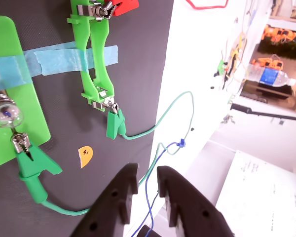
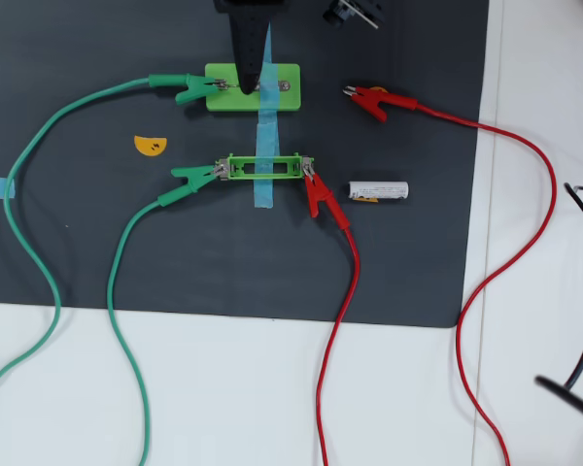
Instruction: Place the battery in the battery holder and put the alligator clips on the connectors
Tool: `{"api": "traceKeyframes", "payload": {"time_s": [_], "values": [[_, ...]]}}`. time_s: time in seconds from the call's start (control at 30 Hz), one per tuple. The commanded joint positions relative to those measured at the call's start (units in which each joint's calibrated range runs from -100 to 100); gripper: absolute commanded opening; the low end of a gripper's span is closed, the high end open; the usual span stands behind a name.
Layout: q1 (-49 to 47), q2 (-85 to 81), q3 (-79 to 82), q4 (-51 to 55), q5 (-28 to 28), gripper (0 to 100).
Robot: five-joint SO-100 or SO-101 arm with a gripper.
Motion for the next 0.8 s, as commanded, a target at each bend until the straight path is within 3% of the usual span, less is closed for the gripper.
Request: {"api": "traceKeyframes", "payload": {"time_s": [0.0, 0.17, 0.37, 0.5, 0.67, 0.77], "values": [[0.0, -0.3, -0.4, -1.3, 0.3, 2], [-2.9, -0.2, -3.6, -0.8, 1.9, 2], [-21.1, 0.8, -12.7, 5.9, 1.4, 2], [-28.0, 0.8, -16.3, 6.5, 1.4, 2], [-31.4, 1.2, -17.8, 6.5, -0.6, 12], [-31.5, 7.4, -18.7, 4.7, -1.8, 13]]}}
